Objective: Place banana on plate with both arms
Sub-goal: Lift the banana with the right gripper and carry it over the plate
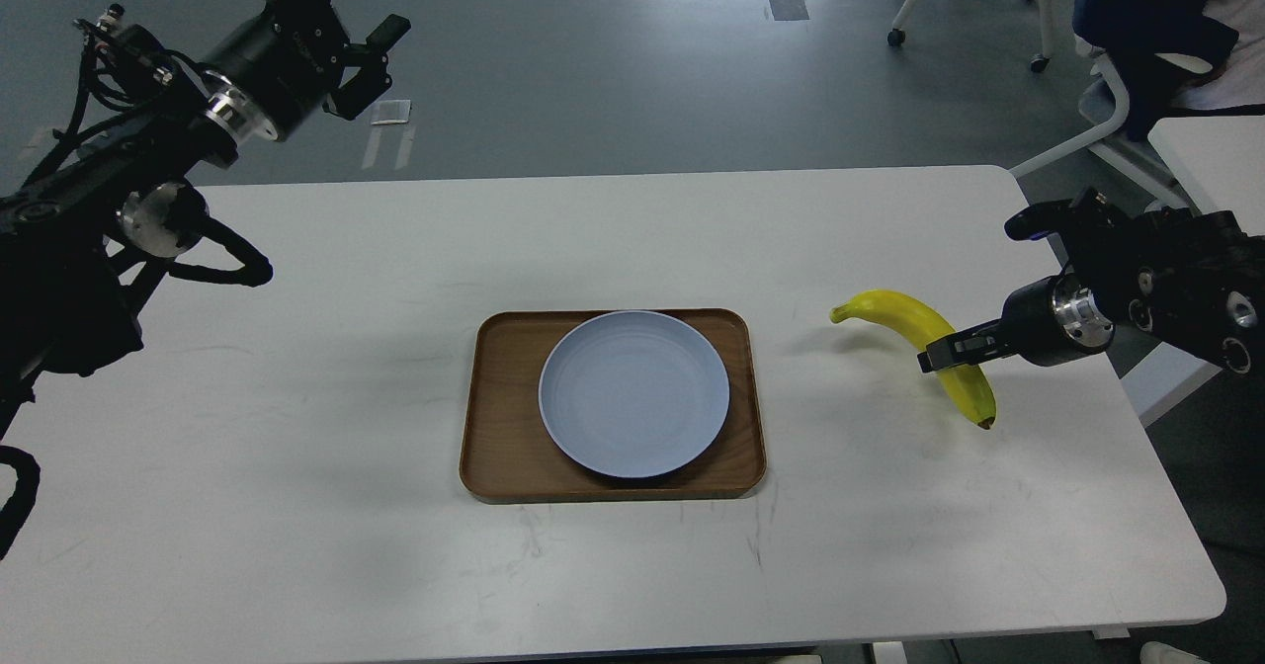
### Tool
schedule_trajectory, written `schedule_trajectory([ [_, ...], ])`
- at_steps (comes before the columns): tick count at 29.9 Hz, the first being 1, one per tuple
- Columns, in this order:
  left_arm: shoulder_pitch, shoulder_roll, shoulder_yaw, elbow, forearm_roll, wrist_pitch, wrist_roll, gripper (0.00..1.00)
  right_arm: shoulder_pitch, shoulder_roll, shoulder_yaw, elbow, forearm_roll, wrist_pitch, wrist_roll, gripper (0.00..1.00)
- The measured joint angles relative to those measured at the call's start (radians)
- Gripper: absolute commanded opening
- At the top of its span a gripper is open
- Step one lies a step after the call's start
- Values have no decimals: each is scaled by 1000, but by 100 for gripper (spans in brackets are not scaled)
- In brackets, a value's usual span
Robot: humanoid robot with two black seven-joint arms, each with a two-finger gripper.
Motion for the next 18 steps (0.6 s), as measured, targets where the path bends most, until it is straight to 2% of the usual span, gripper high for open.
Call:
schedule_trajectory([
  [4,0,5,0,0,0,0,0,98,116,-64,-19,79,10,0,0,0],
  [9,-5,14,1,1,0,0,2,98,224,-67,-23,144,15,0,0,0],
  [14,-6,24,1,1,1,0,2,98,310,28,-40,156,55,0,0,0],
  [18,-3,33,2,1,1,0,2,98,373,177,-96,153,148,0,0,0],
])
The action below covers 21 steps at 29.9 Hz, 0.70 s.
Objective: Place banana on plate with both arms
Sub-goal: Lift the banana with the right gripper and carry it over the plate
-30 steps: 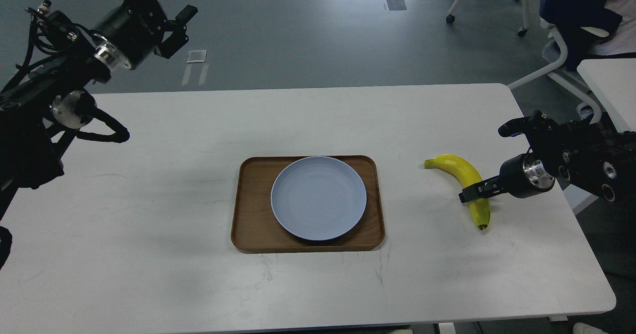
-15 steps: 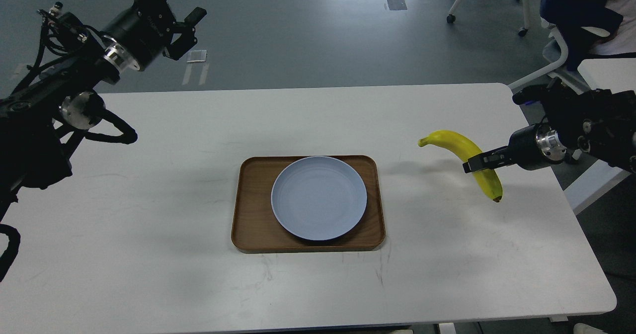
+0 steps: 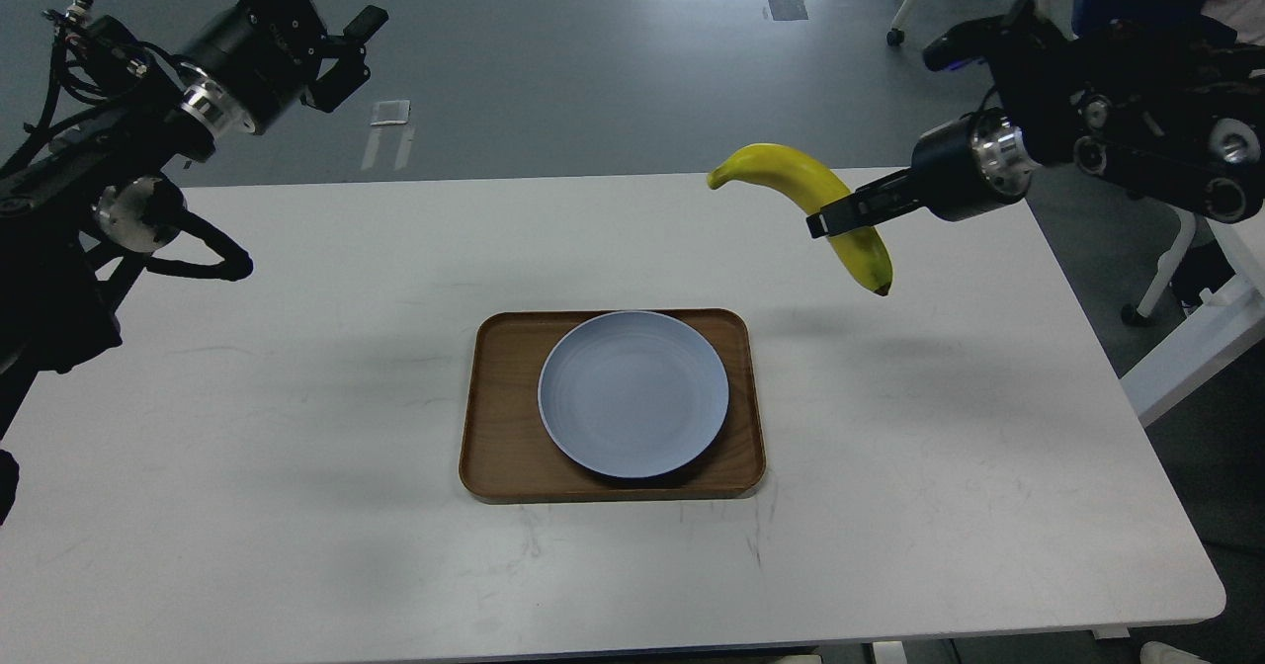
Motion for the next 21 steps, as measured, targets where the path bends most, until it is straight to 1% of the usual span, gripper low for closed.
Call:
schedule_trajectory([
  [5,1,6,0,0,-1,0,0,98,9,207,-50,-48,69,0,0,0],
  [10,2,14,0,0,-1,0,-1,98,-30,373,-88,-131,132,0,0,0],
  [13,4,15,0,1,-1,0,-1,98,-60,407,-114,-164,161,0,0,0],
  [21,4,15,0,1,-2,0,-2,98,-131,414,-143,-203,171,0,0,4],
])
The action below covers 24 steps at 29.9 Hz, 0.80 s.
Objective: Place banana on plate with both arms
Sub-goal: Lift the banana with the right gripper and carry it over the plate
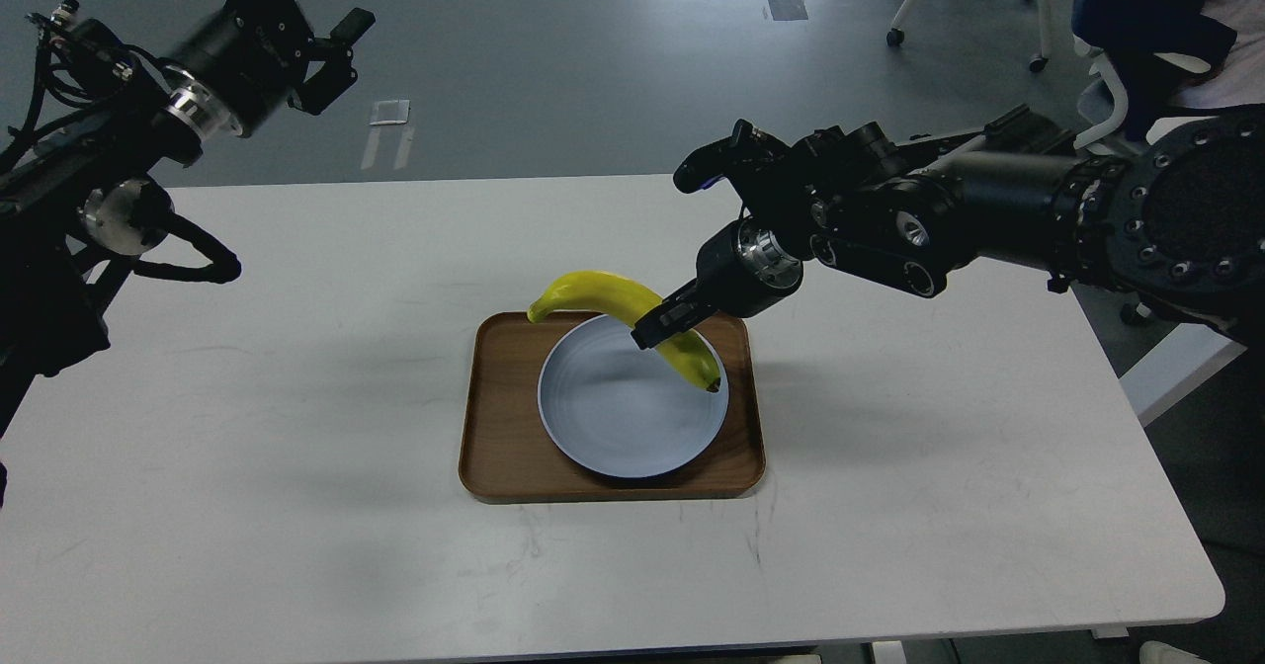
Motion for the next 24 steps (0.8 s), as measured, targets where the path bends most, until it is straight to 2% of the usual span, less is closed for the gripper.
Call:
schedule_trajectory([
  [6,0,0,-1,0,0,0,0,98,-36,0,-4,-13,2,0,0,13],
  [8,0,0,-1,0,0,0,0,98,-49,0,-2,-20,6,0,0,23],
  [12,0,0,-2,0,0,0,0,98,-73,0,1,-36,23,0,0,26],
  [16,0,0,-2,0,0,0,0,98,-94,0,4,-55,36,0,0,38],
  [24,1,0,-2,0,0,0,0,98,-126,0,12,-81,42,0,0,48],
])
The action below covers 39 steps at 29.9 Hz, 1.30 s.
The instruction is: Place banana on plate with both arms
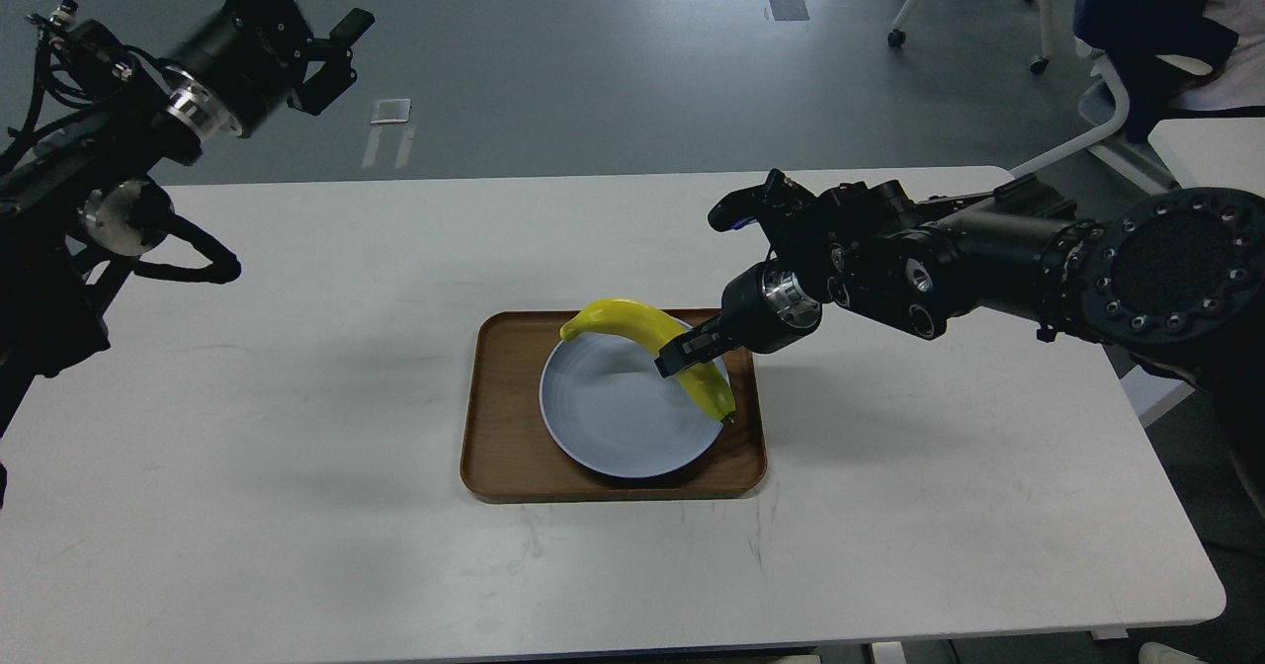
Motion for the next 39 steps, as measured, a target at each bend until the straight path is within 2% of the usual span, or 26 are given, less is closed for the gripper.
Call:
schedule_trajectory([
  [4,0,0,0,0,-4,0,0,98,-3,0,14,-1,1,0,0,61],
  [7,0,-1,0,0,-6,0,0,98,-3,0,28,-1,2,0,0,66],
  [11,0,-1,0,0,-6,0,0,98,-3,0,32,-2,2,0,0,77],
  [18,0,-2,0,0,-6,0,0,98,7,0,39,-10,6,0,0,81],
  [21,0,-2,0,0,-6,0,0,98,38,0,65,-12,42,0,0,90],
  [25,3,-3,0,0,-6,0,0,98,74,-5,136,-15,149,0,0,95],
  [28,14,-4,0,0,-6,0,0,98,77,-68,193,-8,220,0,0,99],
  [31,31,-6,-8,0,-10,0,0,98,54,-180,288,4,288,0,0,99],
  [39,108,-19,-109,-1,-24,0,0,98,-158,-427,611,46,526,0,0,99],
])
